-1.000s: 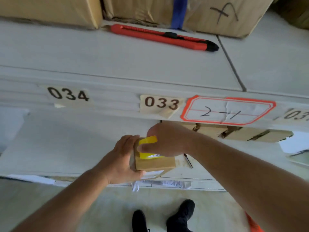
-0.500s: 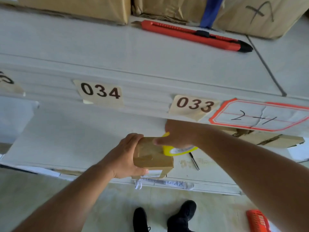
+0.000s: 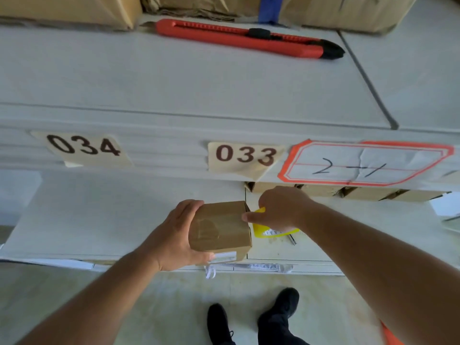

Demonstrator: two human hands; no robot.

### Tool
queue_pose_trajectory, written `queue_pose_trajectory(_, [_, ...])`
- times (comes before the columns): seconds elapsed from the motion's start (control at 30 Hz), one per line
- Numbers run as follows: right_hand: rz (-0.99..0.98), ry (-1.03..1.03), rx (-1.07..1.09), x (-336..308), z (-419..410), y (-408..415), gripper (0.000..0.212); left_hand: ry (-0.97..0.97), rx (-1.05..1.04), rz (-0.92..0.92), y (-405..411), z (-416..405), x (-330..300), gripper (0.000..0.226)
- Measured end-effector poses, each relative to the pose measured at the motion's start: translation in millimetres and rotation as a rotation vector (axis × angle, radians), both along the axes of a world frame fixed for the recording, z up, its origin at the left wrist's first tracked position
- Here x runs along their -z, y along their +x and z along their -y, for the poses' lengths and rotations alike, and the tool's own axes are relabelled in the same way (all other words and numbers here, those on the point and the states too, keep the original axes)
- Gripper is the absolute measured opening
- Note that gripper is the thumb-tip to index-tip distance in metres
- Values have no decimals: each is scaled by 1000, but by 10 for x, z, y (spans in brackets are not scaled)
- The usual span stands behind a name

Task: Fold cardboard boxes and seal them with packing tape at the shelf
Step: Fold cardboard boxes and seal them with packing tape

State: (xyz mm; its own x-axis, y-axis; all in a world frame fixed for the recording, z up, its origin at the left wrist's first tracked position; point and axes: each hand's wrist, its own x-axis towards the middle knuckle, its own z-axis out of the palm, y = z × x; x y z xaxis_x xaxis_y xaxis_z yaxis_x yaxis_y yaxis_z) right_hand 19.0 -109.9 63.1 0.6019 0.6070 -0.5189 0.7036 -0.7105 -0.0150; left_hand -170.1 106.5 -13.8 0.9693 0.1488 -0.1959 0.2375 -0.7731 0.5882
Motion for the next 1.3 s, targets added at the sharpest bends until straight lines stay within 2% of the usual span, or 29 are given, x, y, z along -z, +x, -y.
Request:
queue_pose_trajectory(0.2, [-74, 14, 79, 181, 26, 15, 79, 12, 13, -33, 15, -9, 0, 126])
queue_pose_trajectory(0.3, [-117, 18, 106, 180, 61, 47, 73, 316, 131, -61, 146, 98, -130, 130])
queue_pose_trajectory(0.4, [-126, 28, 94, 187, 41, 31, 72, 459, 303, -89, 492, 507, -275, 130])
queue_pose_trajectory(0.47, [-138, 34, 78, 216, 11, 0, 69, 507, 354, -110, 719, 759, -287, 123])
queue_pose_trajectory(0.53, [-148, 49, 125, 227, 28, 12, 66, 559, 365, -87, 873, 851, -274, 100])
queue_pose_trajectory(0.57, [-147, 55, 153, 180, 64, 40, 68, 542, 366, -65, 914, 852, -292, 92])
queue_pose_trajectory(0.63, [-159, 54, 178, 33, 153, 113, 70, 404, 354, -14, 935, 792, -331, 95])
queue_pose_trajectory(0.7, [-364, 160, 273, -119, 253, 229, 65, 191, 305, 71, 899, 716, -380, 101])
queue_pose_trajectory(0.77, [-659, 376, 385, -248, 313, 271, 59, -20, 261, 233, 799, 624, -305, 98])
queue_pose_trajectory(0.83, [-792, 420, 351, -283, 292, 251, 66, -118, 219, 304, 664, 521, -106, 101])
queue_pose_trajectory(0.93, [-701, 307, 243, -311, 81, 42, 53, -86, 164, 299, 452, 318, 169, 110])
queue_pose_trajectory(1.03, [-396, 307, 107, -240, -290, -252, 57, 4, 120, 183, 185, 39, 307, 117])
queue_pose_trajectory(1.07, [-350, 319, 78, -172, -411, -380, 58, 26, 108, 111, 105, -30, 348, 118])
queue_pose_trajectory(1.17, [-324, 347, 111, 55, -720, -641, 58, 25, 16, -114, -15, -102, 454, 114])
queue_pose_trajectory(1.3, [-284, 371, 135, 91, -892, -562, 58, -22, -14, -207, 64, -123, 497, 110])
